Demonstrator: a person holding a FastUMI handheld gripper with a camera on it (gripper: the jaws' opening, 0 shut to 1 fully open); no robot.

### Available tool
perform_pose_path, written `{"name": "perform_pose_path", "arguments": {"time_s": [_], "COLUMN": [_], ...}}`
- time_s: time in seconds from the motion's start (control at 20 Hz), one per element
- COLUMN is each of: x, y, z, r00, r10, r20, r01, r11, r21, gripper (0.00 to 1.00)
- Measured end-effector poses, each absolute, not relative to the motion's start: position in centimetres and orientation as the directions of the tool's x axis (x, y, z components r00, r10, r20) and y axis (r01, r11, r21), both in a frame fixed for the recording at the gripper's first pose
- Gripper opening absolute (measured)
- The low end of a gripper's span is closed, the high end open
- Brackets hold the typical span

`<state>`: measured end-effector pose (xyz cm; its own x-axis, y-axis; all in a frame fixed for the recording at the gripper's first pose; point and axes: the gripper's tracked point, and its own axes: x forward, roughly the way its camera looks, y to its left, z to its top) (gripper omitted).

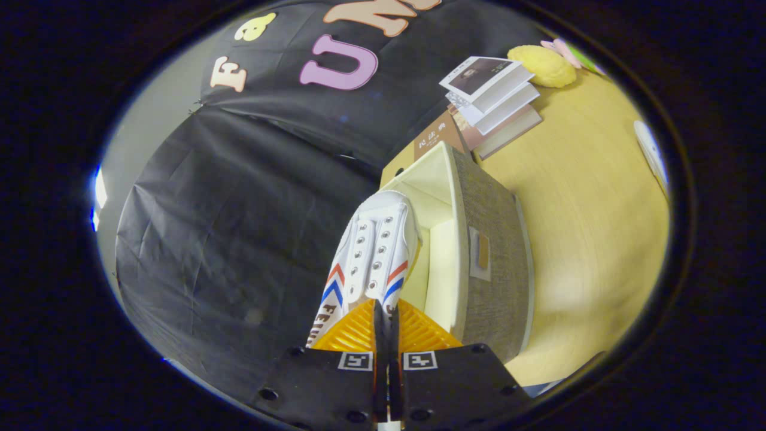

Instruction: Open the storage box then place both shoes into the box .Put the left shoe in first, then the right shoe, with the right side of both shoes facing outward in a uniform manner.

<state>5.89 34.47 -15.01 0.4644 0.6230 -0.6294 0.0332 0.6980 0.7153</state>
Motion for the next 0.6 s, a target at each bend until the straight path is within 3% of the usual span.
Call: {"name": "perform_pose_path", "arguments": {"time_s": [0.35,0.6], "x": [7.8,5.6], "y": [35.9,38.0], "z": [-16.2,-18.3], "r00": [0.494,0.42], "r10": [0.486,0.49], "r20": [-0.721,-0.764], "r01": [0.108,0.111], "r11": [0.788,0.807], "r21": [0.606,0.579], "gripper": [0.05,0.04]}}
